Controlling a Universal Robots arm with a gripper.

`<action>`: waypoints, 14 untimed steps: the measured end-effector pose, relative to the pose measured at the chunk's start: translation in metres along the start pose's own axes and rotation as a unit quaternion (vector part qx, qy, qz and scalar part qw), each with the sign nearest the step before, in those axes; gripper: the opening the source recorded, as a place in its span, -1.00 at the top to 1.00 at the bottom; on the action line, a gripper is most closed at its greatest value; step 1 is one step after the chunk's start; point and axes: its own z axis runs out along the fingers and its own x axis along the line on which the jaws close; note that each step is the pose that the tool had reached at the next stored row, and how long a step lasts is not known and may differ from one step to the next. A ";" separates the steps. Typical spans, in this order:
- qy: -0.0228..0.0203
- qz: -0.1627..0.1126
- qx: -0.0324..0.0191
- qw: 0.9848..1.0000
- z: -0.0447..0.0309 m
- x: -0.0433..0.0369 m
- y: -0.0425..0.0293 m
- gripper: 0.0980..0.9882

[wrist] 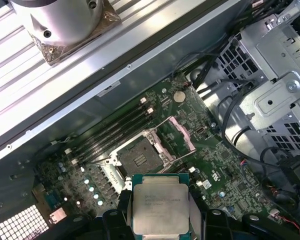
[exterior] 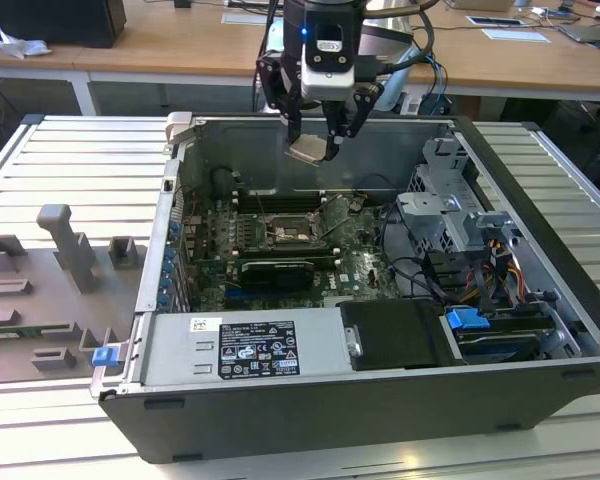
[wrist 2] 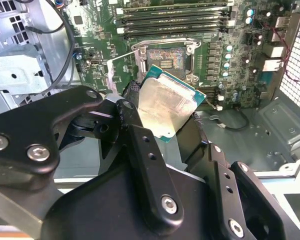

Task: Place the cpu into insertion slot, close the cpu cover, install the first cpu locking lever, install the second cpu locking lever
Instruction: 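Place the cpu into insertion slot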

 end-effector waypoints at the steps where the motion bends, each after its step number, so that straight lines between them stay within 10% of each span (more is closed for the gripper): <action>1: 0.000 0.001 0.000 1.000 0.0000 0.0000 0.0000 0.00; 14: -0.003 0.032 -0.001 0.999 0.0001 0.0000 0.0000 0.00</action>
